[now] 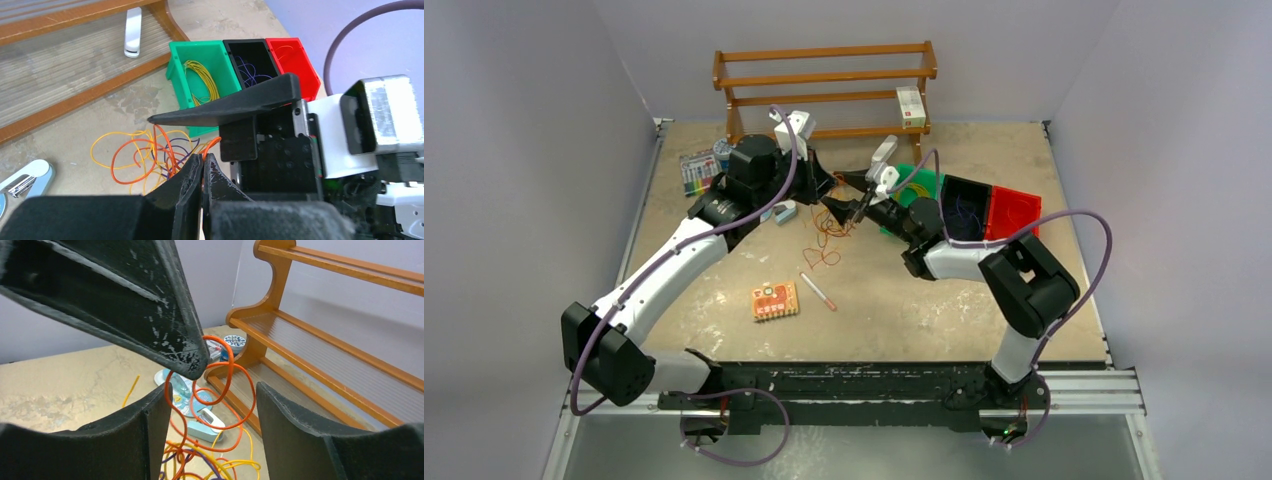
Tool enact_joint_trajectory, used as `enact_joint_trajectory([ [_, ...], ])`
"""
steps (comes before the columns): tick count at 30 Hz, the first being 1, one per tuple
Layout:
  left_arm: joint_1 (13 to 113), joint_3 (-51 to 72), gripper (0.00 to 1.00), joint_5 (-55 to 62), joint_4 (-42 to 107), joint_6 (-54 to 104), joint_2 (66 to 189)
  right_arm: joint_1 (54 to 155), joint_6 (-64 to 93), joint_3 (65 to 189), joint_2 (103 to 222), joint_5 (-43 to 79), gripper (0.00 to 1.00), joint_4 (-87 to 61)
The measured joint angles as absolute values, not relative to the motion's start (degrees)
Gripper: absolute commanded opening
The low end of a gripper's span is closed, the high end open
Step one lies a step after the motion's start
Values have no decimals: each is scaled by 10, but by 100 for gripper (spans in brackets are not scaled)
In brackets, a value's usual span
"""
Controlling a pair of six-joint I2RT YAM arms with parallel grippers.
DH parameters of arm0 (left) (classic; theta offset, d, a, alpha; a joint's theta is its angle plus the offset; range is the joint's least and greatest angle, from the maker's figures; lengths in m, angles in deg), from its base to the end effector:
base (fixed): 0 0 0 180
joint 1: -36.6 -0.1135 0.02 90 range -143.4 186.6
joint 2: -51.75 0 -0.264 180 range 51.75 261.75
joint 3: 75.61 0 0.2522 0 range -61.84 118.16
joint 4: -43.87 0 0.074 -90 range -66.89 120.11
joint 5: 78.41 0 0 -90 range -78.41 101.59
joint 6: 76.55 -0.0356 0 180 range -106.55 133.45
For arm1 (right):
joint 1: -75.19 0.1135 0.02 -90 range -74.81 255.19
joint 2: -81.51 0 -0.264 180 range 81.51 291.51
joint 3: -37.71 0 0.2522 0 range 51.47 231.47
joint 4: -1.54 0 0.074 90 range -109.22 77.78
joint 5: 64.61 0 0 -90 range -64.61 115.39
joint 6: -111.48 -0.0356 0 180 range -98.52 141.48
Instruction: Untangle the cables
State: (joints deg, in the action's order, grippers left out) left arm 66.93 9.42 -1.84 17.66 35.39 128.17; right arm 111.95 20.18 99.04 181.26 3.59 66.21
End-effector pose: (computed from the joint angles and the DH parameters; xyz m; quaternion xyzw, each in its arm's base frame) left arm 0.2642 -0.1641 0.3750 0.1275 0.7942 -0.3431 0.4850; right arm 0.2792 0.2250 0.2643 -0.3109 0.4450 0.3663 0.7557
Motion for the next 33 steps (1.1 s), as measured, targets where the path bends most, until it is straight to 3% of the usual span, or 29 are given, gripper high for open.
enact_joint_trajectory([
  [3, 669, 96, 0, -23, 177, 354, 1282, 1119, 198, 1005, 1835, 37, 45, 669],
  [6, 669, 101, 0, -23, 176, 354, 1280, 1119, 188, 1008, 1855, 38, 38, 677],
  [33, 669, 240, 0, 47, 183, 349, 1229, 1138, 102, 893, 1938, 54, 46, 720],
])
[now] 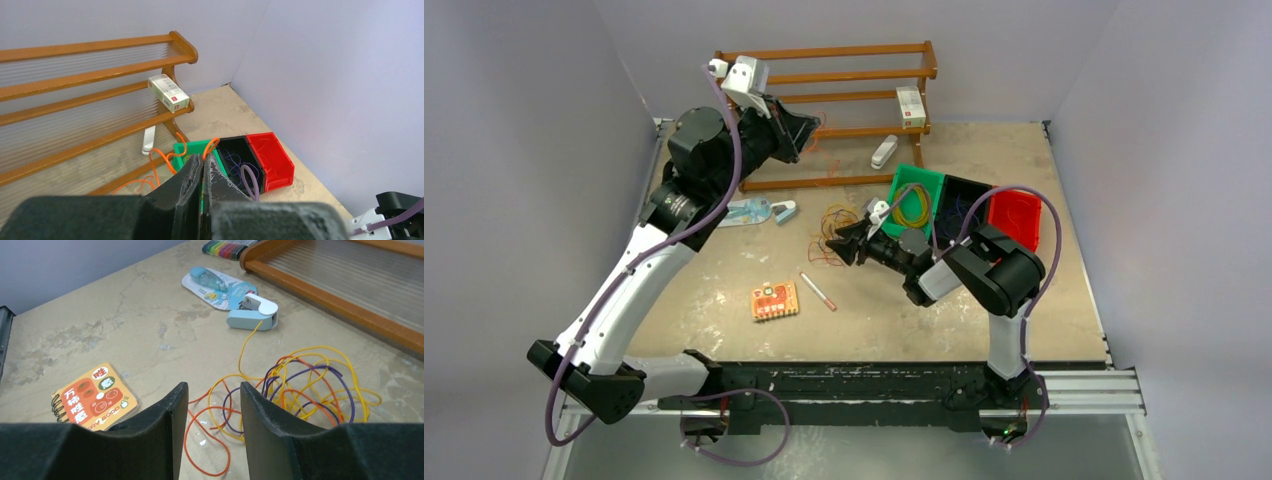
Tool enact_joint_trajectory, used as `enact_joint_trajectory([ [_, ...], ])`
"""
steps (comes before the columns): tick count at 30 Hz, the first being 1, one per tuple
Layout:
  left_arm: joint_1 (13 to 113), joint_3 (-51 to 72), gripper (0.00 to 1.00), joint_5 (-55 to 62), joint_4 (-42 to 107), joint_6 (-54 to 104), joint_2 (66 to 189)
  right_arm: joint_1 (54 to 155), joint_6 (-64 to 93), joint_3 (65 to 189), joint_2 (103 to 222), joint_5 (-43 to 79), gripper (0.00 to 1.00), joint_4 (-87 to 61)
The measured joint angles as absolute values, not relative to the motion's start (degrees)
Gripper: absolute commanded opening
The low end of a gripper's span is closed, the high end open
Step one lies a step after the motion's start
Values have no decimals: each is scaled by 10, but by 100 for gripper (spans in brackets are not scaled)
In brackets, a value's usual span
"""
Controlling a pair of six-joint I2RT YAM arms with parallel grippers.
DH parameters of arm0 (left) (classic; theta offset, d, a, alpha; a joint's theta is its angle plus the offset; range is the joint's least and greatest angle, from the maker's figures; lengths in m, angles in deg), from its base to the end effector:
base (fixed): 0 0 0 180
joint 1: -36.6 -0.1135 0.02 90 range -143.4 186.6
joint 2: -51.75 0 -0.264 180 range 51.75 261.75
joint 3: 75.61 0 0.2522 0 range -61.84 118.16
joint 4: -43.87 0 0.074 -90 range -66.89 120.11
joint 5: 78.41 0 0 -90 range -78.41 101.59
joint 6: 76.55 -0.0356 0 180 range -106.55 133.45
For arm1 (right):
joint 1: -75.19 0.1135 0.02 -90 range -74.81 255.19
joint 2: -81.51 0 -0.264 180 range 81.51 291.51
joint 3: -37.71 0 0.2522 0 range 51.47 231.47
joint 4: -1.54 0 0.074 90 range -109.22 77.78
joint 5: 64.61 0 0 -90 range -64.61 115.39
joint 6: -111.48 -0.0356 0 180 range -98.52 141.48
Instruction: Untangle the cables
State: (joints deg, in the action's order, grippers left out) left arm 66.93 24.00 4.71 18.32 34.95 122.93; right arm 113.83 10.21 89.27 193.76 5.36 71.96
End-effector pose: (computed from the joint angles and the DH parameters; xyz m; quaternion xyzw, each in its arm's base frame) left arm 0.2273 -0.1379 0.4889 0.0963 0.6825 -0.3533 0.6325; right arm 0.2652 0.2277 0.1561 -0.2794 0.5853 0.4193 0.6353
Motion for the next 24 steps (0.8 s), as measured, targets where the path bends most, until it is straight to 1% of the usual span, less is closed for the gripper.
enact_joint_trajectory([
  [7, 669, 253, 0, 50, 184, 349, 1229, 1138, 77, 856, 1935, 55, 52, 740],
  [11, 669, 253, 0, 50, 185, 349, 1229, 1139, 70, 828, 1901, 65, 57, 735],
  [18, 669, 247, 0, 43, 193, 349, 1224, 1139, 90, 803, 1744, 79, 63, 696],
  [24, 669, 221, 0, 37, 207, 349, 1207, 1139, 128, 793, 1625, 108, 64, 612],
])
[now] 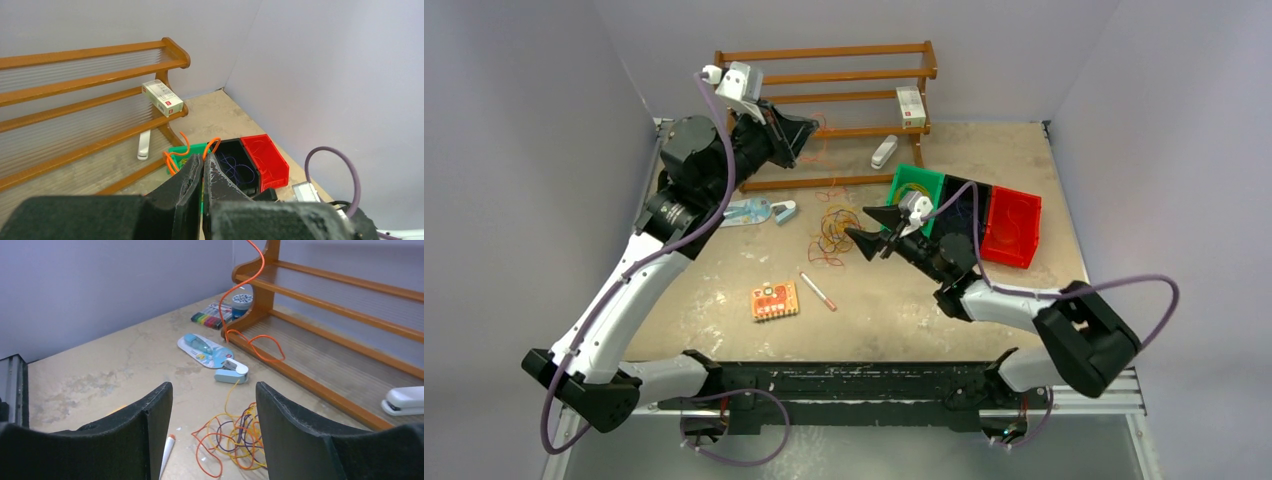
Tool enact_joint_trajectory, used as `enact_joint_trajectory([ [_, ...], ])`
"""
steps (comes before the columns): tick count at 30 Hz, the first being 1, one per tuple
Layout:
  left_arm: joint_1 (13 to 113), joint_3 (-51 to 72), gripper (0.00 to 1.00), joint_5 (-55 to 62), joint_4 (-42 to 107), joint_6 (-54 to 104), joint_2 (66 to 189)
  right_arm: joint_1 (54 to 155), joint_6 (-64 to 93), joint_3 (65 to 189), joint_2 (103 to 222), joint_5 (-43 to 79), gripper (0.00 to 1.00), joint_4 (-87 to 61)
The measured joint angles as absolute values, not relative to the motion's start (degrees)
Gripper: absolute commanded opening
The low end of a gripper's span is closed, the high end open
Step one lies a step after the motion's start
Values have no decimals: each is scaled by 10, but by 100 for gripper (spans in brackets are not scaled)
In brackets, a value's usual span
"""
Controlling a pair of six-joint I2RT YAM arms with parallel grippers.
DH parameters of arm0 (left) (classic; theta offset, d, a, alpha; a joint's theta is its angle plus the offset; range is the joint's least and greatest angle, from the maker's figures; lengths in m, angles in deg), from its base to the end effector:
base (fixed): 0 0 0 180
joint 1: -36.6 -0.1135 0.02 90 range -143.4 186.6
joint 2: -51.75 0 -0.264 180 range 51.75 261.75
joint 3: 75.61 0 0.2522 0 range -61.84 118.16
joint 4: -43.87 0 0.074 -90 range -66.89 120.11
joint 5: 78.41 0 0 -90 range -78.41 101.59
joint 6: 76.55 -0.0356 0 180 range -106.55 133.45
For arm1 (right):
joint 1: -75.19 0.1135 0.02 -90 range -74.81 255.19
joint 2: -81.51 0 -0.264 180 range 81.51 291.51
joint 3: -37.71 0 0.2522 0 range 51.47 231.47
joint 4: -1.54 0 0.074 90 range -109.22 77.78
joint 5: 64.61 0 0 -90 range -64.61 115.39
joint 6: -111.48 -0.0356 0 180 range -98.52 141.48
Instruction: Untangle the cables
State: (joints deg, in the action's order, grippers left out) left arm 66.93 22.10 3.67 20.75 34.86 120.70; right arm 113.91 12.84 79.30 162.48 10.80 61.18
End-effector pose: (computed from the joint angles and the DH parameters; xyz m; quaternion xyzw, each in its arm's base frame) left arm 0.2176 -0.1330 0.4920 0.1031 0.6639 -0.3643 0.6450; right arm 0.2091 0.1792 0.2518 -0.2478 0.5206 0.3933 0.7161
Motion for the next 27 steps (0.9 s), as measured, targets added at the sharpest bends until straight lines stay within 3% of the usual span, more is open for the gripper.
enact_joint_trajectory([
  [10, 669, 169, 0, 9, 236, 354, 1189, 1139, 164, 821, 1507, 115, 65, 442],
  [18, 669, 155, 0, -11, 249, 356, 1188, 1139, 114, 941, 1557, 126, 65, 356],
  [27, 669, 152, 0, -24, 262, 366, 1188, 1139, 31, 988, 1629, 124, 62, 323],
])
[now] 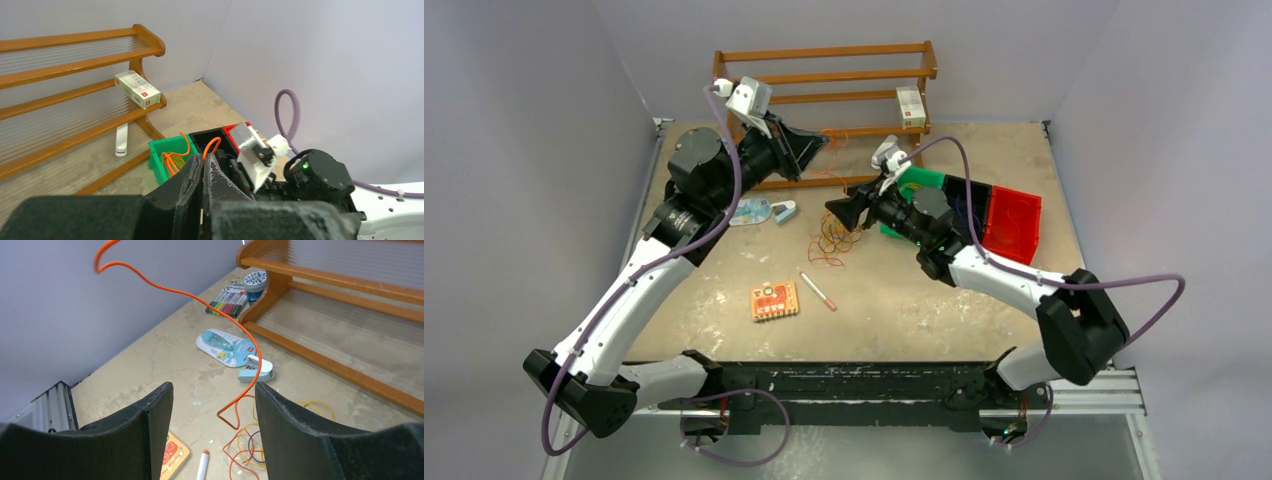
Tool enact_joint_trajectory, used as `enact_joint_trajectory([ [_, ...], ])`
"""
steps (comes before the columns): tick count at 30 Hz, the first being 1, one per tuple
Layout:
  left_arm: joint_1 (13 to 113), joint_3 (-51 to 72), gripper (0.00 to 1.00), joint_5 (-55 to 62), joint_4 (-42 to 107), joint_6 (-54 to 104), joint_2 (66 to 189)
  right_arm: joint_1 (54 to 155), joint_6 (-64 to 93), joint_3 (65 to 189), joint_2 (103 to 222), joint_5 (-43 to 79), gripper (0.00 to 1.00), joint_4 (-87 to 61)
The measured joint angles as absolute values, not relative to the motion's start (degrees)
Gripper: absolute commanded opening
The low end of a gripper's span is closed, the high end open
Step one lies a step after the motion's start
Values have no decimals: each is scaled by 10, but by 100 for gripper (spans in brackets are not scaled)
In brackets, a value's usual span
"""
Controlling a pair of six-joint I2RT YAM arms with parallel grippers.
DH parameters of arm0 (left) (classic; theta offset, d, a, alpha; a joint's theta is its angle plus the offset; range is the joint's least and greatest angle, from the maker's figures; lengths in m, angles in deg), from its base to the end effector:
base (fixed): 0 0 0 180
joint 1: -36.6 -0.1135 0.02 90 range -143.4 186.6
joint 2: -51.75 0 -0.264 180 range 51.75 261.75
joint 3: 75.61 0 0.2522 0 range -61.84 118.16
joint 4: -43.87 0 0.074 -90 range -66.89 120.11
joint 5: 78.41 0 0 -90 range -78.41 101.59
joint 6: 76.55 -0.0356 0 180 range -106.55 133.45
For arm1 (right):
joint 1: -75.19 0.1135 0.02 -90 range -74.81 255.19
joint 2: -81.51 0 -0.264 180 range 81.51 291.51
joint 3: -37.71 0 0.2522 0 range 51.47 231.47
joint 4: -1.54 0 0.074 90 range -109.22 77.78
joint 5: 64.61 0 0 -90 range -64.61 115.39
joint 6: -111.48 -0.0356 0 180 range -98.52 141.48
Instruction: Untangle the cables
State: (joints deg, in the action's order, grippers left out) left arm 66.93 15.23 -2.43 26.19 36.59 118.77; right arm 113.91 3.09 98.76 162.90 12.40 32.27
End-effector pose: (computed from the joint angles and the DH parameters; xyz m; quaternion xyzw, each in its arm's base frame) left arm 0.2162 -0.1365 0.4700 0.1322 0.6562 -0.4050 0.6228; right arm 0.2477 0.2088 0.3065 -0.1978 0.6107 0.4285 0.6358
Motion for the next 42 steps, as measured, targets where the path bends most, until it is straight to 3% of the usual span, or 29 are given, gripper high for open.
enact_joint_trajectory([
  [3, 669, 151, 0, -29, 263, 368, 1188, 1138, 9, 1014, 1663, 121, 55, 318],
  [7, 669, 151, 0, -32, 263, 369, 1188, 1134, -12, 1037, 1696, 111, 32, 318],
  [14, 669, 151, 0, -32, 264, 369, 1188, 1125, -35, 1041, 1709, 111, 0, 311],
  [25, 669, 144, 0, -21, 294, 393, 1223, 1086, -27, 1005, 1568, 177, 0, 267],
  [32, 693, 153, 0, -16, 332, 424, 1343, 990, -35, 955, 1458, 188, 0, 212],
  [42, 789, 299, 0, -17, 336, 431, 1565, 873, -43, 917, 1334, 229, 0, 108],
])
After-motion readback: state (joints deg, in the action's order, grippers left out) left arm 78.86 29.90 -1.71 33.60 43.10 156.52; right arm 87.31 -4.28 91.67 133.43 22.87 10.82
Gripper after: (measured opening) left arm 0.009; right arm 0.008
